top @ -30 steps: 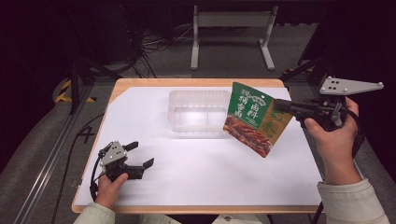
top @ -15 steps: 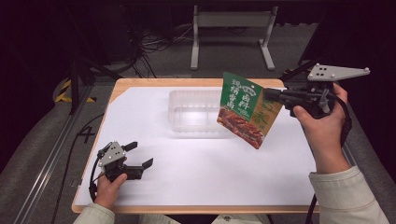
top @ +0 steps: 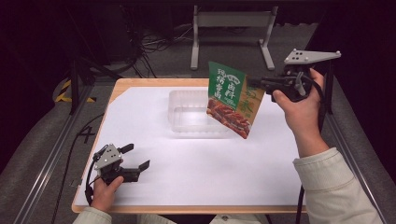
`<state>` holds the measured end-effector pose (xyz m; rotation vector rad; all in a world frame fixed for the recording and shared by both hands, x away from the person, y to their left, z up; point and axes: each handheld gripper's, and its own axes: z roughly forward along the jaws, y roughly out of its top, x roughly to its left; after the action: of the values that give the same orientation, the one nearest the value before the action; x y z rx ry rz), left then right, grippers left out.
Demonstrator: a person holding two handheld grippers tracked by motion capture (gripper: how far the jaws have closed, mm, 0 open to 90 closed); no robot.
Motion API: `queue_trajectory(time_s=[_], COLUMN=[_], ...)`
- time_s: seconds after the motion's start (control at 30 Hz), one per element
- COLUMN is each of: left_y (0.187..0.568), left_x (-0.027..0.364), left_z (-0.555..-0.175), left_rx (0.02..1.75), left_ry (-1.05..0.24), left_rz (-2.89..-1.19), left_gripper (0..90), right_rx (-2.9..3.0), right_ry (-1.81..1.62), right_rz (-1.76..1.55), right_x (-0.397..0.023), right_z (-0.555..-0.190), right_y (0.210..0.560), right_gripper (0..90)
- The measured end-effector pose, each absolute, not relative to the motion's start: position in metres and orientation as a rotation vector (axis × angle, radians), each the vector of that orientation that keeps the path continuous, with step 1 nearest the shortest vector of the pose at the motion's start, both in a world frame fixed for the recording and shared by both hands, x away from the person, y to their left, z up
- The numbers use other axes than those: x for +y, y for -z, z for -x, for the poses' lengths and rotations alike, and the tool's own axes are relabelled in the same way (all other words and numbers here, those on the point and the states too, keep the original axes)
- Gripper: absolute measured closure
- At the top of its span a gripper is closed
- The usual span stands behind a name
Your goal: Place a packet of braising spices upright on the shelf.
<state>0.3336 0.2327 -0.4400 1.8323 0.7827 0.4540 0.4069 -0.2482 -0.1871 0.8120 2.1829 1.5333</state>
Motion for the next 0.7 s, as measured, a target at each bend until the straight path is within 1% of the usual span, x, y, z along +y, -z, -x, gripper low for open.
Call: queue_trajectory(time_s=[0.17,0.7], left_y=[0.44,0.44], left_x=[0.238,0.245], left_z=[-0.329,-0.321], left_rx=[0.787,0.8], left_ry=[-0.469,-0.486], left_rz=[-1.829,-1.824], left_gripper=[10.6,10.5], right_rx=[2.179,2.156], right_ry=[-1.531,-1.558], right_rz=[-0.812,-0.838], right_x=[-0.235,-0.207], right_z=[-0.422,-0.453], right_y=[0.186,0.185], right_gripper=[90.0,90.0])
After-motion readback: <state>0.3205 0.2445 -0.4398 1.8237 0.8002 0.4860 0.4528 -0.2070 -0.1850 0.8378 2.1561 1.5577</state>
